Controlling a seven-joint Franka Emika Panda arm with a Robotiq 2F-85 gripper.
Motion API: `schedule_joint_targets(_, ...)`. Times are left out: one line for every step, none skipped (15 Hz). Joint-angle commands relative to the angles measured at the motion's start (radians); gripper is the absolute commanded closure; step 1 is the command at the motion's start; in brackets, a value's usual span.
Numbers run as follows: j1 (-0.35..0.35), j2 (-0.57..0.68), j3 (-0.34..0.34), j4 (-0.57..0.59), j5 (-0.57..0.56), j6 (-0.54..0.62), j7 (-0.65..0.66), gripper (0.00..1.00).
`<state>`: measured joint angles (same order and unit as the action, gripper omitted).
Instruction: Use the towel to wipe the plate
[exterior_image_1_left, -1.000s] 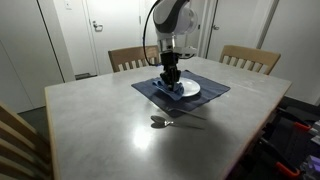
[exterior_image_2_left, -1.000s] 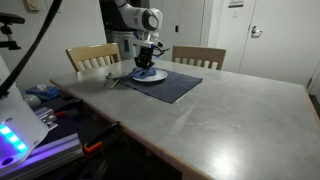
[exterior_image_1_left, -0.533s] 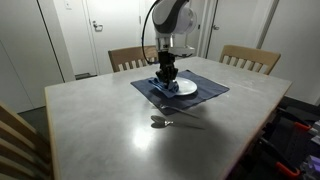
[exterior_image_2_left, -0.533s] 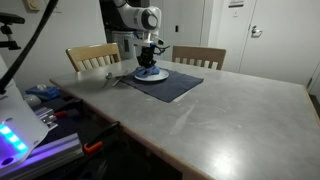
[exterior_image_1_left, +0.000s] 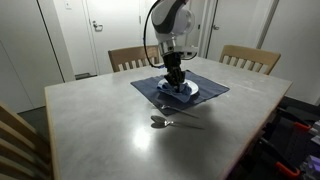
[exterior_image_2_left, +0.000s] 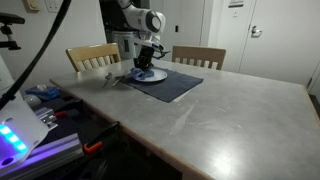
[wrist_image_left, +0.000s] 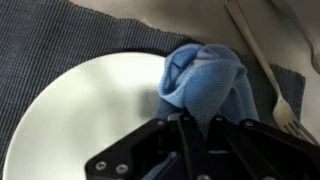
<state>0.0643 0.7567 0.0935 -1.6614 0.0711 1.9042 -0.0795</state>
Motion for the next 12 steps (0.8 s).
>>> schedule_joint_targets(-0.015,0.073,0.0,0.073,0.004,-0.136,-0.03,0.97)
schedule_joint_targets(-0.013,0.081,-0.008,0.083,-0.002,-0.165,-0.018,0.97)
schedule_joint_targets(-0.007,0.09,-0.02,0.093,-0.01,-0.18,0.007,0.97)
schedule_joint_targets(0.006,0.092,-0.04,0.093,-0.025,-0.173,0.048,0.97)
schedule_joint_targets(0.023,0.09,-0.062,0.087,-0.049,-0.145,0.096,0.97)
schedule_joint_targets(0.04,0.087,-0.082,0.082,-0.076,-0.123,0.144,0.97)
schedule_joint_targets(0.05,0.087,-0.094,0.082,-0.095,-0.119,0.184,0.97)
schedule_joint_targets(0.062,0.086,-0.106,0.082,-0.113,-0.113,0.227,0.97)
schedule_joint_targets(0.075,0.086,-0.117,0.082,-0.131,-0.108,0.273,0.97)
schedule_joint_targets(0.088,0.084,-0.128,0.081,-0.147,-0.1,0.32,0.97)
schedule_joint_targets(0.098,0.084,-0.135,0.083,-0.16,-0.099,0.359,0.97)
schedule_joint_targets(0.109,0.085,-0.143,0.086,-0.175,-0.104,0.397,0.97)
